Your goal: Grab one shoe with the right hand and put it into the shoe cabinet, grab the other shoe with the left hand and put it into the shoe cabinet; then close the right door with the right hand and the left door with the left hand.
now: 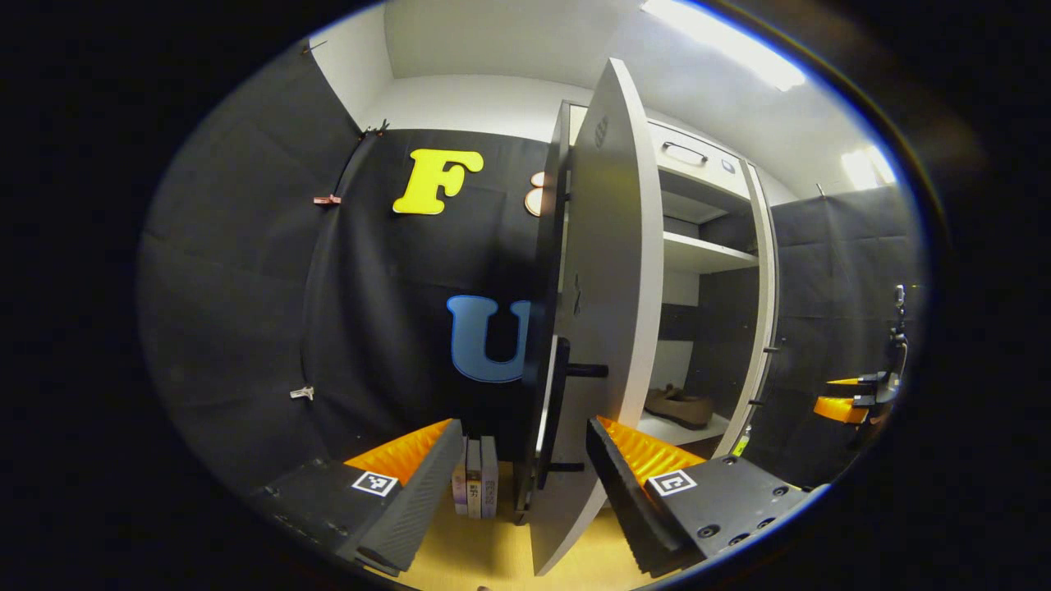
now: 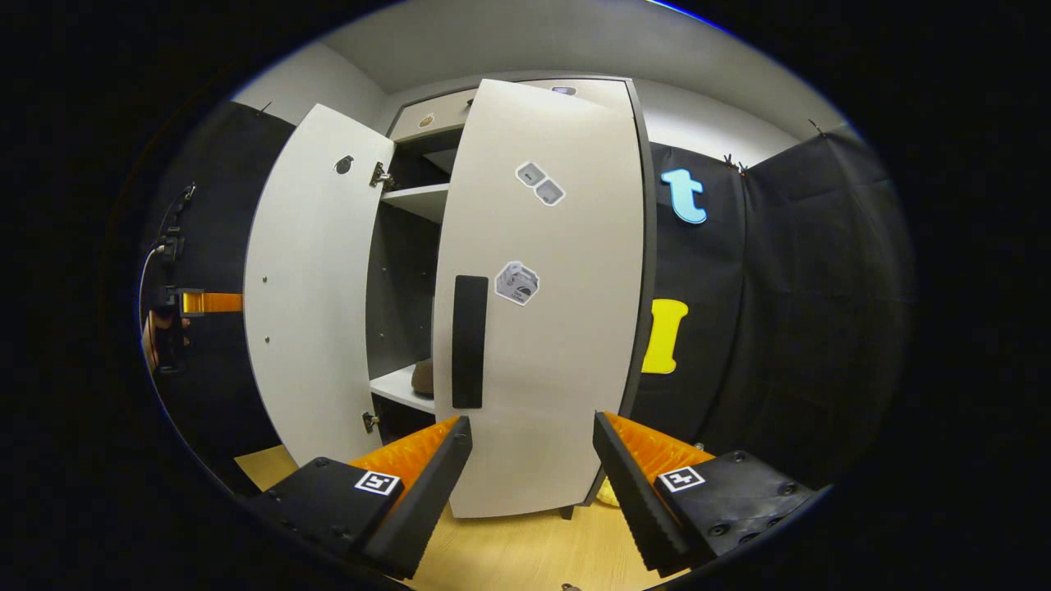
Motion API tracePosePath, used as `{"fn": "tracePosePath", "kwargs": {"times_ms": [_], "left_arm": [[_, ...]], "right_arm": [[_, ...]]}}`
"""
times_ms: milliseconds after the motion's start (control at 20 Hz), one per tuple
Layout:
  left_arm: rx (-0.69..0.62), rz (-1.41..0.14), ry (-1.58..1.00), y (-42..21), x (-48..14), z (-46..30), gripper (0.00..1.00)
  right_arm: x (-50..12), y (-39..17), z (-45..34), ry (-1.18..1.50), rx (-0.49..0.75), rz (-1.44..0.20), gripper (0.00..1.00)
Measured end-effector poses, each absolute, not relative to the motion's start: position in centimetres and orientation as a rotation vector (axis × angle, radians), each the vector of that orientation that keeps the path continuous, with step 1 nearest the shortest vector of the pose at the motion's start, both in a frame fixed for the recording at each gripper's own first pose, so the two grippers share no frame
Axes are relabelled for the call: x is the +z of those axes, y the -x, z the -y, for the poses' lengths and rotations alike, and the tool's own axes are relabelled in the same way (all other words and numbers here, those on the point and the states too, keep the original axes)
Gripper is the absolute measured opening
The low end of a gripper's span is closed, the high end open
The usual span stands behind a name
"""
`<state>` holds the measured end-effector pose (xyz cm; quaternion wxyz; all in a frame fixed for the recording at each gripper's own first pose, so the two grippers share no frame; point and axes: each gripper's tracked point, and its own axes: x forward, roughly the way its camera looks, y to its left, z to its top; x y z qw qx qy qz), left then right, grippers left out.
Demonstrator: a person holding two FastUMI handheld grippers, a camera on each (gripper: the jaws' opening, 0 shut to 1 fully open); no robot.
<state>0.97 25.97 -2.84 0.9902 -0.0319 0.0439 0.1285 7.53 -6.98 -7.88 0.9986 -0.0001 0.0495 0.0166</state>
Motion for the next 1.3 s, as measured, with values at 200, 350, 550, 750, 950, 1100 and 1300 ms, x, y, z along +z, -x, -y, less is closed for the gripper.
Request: {"fn": "tracePosePath", "kwargs": {"times_ms": [200,350,550,750,950,1100,1300], "left_arm": [[0.25,-0.095,0.065,-1.2,-2.8,-25.5,0.94],[0.278,-0.1,0.024,-1.2,-2.6,-24.9,0.94],[0.251,-0.122,0.001,-2.0,-2.9,-22.4,0.93],[0.191,-0.11,0.031,-3.8,-3.0,-19.0,0.9],[0.157,-0.104,0.01,-5.8,-3.2,-16.3,0.94],[0.141,-0.097,0.017,-7.4,-3.4,-15.3,0.94],[0.061,-0.085,0.063,-9.9,-3.7,-12.4,0.89]], "right_arm": [[-8.5,-7.0,7.7,0.002,0.034,-0.113,0.98],[-8.9,-7.6,7.9,-0.006,0.042,-0.117,0.98],[-9.3,-8.5,7.4,-0.026,0.082,-0.114,0.98],[-9.8,-9.3,7.9,-0.029,0.095,-0.116,0.98],[-10.0,-9.3,9.3,-0.039,0.089,-0.121,0.98],[-10.1,-9.4,10.4,-0.046,0.078,-0.124,0.98],[-9.9,-9.3,11.9,-0.046,0.065,-0.121,0.98]]}}
